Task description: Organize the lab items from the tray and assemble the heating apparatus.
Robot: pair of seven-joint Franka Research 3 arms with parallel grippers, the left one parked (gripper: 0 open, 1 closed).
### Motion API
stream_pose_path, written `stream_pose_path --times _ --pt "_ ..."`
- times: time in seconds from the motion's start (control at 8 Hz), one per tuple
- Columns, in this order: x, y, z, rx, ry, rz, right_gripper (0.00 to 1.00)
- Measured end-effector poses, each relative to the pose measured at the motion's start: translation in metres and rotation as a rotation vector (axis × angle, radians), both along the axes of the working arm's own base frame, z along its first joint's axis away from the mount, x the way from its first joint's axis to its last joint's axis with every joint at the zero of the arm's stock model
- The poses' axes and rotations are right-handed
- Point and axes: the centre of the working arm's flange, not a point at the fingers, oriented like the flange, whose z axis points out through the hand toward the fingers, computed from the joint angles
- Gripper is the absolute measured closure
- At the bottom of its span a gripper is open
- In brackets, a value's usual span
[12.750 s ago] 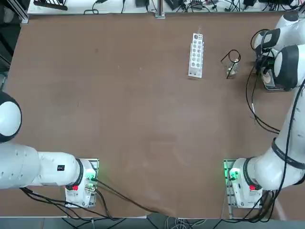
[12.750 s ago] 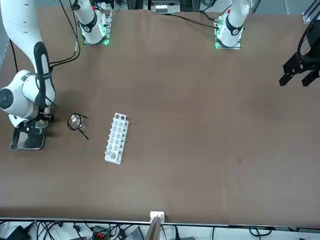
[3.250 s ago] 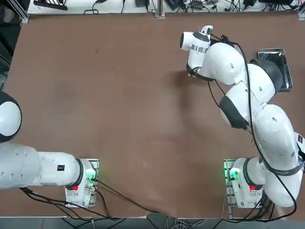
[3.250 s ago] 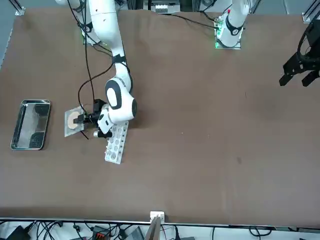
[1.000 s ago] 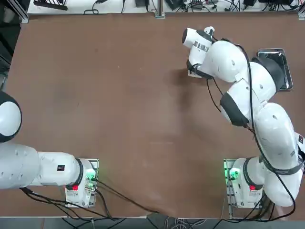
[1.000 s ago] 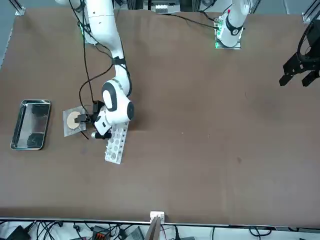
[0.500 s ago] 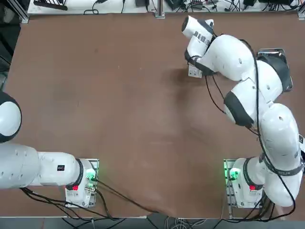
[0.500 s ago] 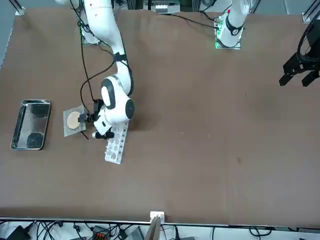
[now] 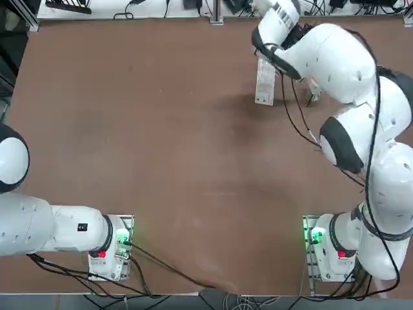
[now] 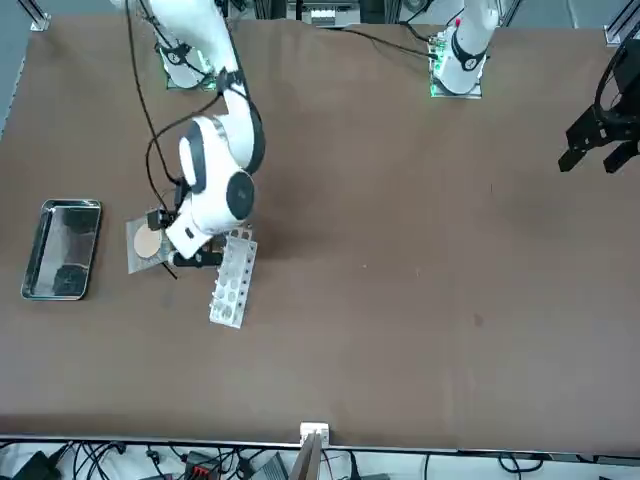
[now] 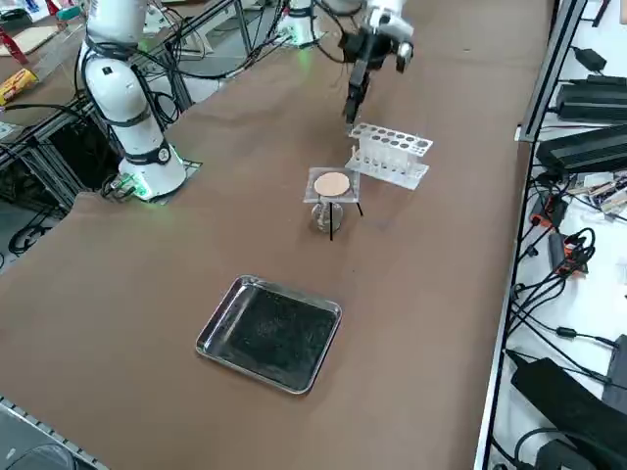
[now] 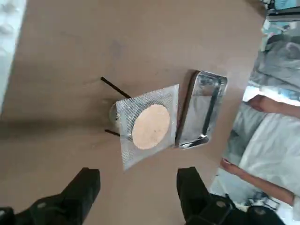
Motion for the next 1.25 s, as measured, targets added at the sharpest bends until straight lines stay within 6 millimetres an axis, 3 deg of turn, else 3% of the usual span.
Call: stream_pose_path --times 0.25,0.5,0.75,1.12,1.25 --pt "0.011 -0.037 0.054 0.176 -0.023 -0.067 0.01" --pt "0.019 -0.106 0.108 0.336 -0.040 -0.110 0.01" --pt "0.017 -0.174 0.151 0.431 -0.046 -0.105 0.01" --pt "0.012 -0.251 0.172 0.569 -0.061 -0.142 0.01" --pt "0.011 -0.268 0.176 0.602 -0.077 -0.165 0.01"
